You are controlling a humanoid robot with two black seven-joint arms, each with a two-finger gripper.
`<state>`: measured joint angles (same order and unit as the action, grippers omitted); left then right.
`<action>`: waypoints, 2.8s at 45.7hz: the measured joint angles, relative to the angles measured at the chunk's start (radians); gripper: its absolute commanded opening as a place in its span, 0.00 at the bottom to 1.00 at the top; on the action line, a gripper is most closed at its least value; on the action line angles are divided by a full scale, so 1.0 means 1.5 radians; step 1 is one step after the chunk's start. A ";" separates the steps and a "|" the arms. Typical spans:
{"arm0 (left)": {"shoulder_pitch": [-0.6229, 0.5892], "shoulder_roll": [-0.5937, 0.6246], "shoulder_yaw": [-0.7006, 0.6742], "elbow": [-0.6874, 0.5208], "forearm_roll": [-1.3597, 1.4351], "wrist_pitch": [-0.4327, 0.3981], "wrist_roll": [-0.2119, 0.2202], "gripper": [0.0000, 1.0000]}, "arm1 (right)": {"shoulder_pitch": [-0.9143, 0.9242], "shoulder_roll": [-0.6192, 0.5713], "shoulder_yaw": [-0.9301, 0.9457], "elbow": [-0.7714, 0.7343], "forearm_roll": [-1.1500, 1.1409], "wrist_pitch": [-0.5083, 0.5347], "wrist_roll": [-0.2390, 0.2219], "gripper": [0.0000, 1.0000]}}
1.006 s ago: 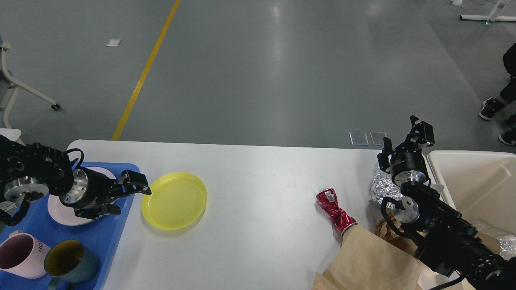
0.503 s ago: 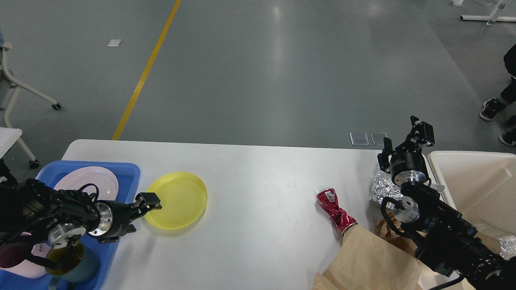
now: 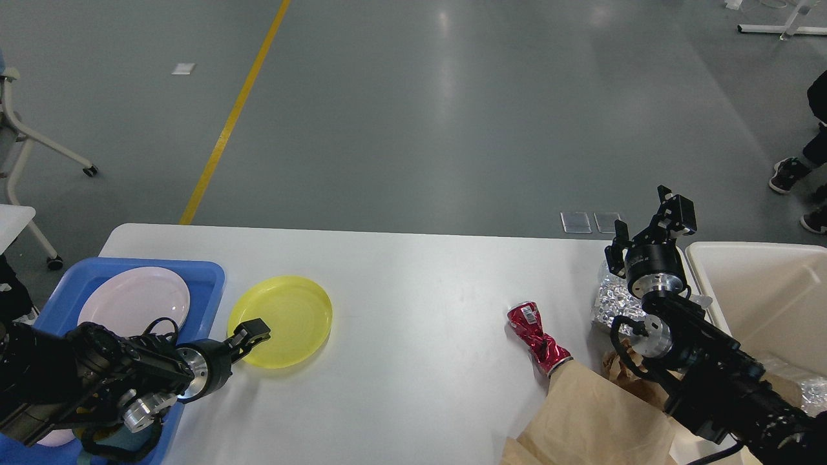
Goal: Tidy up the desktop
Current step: 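Move the left gripper to the rim of the yellow plate, then grasp the yellow plate rim with the left gripper, then lift the yellow plate and place it onto the pink plate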
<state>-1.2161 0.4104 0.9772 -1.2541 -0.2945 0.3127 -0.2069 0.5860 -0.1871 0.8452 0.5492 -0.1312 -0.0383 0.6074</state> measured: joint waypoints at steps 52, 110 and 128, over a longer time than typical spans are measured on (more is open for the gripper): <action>0.053 -0.037 -0.011 0.053 0.000 0.065 0.000 0.40 | 0.000 0.000 0.000 0.000 0.000 0.000 0.000 1.00; 0.061 -0.035 -0.001 0.037 0.011 0.048 -0.008 0.00 | 0.000 0.000 0.000 0.000 0.000 0.000 0.000 1.00; -0.198 0.121 0.109 -0.089 0.158 -0.216 0.023 0.00 | 0.000 0.000 0.000 0.000 0.000 0.000 0.000 1.00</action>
<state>-1.5134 0.5924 1.1402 -1.3878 -0.0571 -0.0111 -0.1724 0.5860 -0.1871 0.8452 0.5492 -0.1310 -0.0383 0.6074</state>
